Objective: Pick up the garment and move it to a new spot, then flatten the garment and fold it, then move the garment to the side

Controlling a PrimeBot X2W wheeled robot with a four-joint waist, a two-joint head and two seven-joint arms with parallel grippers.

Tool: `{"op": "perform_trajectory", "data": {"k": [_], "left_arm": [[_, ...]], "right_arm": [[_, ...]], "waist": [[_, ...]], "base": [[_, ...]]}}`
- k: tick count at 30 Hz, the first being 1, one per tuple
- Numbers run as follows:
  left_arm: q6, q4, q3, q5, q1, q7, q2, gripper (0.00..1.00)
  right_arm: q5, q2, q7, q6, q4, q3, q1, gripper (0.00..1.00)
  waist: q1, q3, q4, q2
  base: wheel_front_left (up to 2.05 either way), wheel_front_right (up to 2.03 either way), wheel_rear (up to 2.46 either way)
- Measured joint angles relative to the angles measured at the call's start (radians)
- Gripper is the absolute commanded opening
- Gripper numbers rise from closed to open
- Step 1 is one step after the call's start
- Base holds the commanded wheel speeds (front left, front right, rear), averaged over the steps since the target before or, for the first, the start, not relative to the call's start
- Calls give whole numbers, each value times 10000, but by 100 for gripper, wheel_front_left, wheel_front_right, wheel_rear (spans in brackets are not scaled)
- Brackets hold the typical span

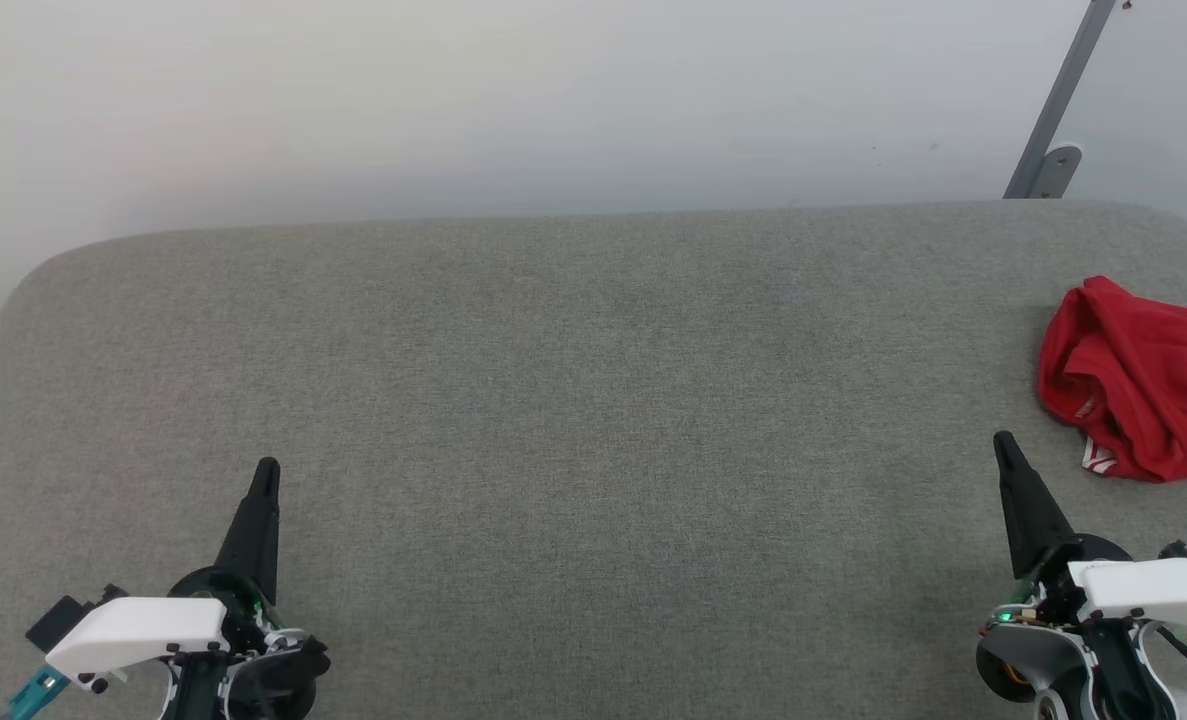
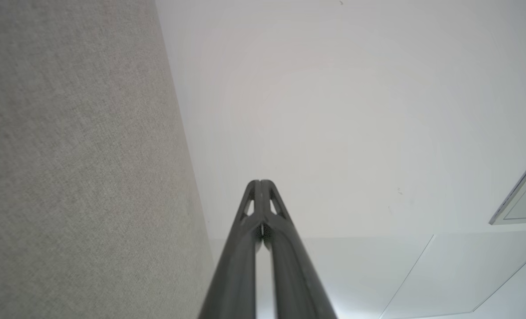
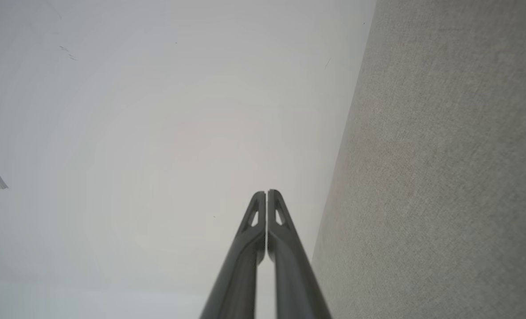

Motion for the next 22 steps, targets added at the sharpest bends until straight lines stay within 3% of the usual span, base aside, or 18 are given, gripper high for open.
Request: {"op": "perform_trajectory", "data": {"k": [22], "left_arm": [[0,0,13,10,0,10,-8,0]], "right_arm": [[0,0,0,0,0,2,0,0]], "waist": [[0,0,0,0]], "base": [[0,0,0]]}}
